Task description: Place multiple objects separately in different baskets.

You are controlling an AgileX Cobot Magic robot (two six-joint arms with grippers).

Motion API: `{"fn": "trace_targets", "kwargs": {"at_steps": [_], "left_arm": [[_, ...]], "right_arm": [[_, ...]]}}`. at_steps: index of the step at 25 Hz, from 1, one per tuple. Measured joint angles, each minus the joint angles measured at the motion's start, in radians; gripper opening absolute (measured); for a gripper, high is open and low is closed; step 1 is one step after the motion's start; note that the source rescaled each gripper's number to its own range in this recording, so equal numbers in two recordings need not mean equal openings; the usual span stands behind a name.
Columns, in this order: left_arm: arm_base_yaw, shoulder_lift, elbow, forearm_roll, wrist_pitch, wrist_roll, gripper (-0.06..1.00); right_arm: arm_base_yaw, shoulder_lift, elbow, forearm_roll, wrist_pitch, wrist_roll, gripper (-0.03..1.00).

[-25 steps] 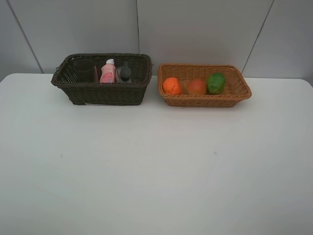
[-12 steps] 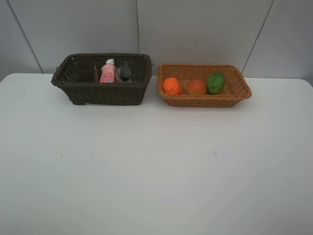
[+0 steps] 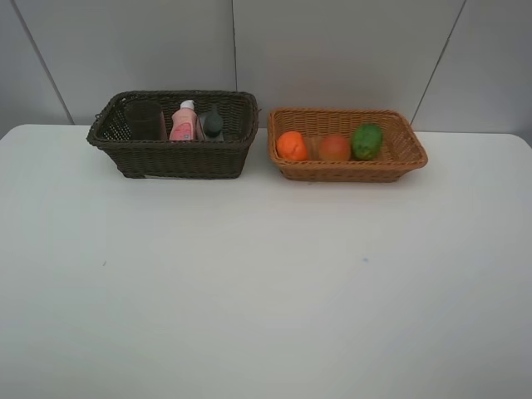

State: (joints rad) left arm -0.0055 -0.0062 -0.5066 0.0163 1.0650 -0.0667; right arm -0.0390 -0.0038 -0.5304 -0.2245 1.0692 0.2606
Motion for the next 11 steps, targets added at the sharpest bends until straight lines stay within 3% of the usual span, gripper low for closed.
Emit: {"fn": "trace_targets", "kwargs": {"at_steps": [11], "left_arm": [[0.0,0.0,0.0,0.0,0.0,0.0,0.95]], "right_arm": [[0.0,0.0,0.0,0.0,0.0,0.0,1.0]]}}
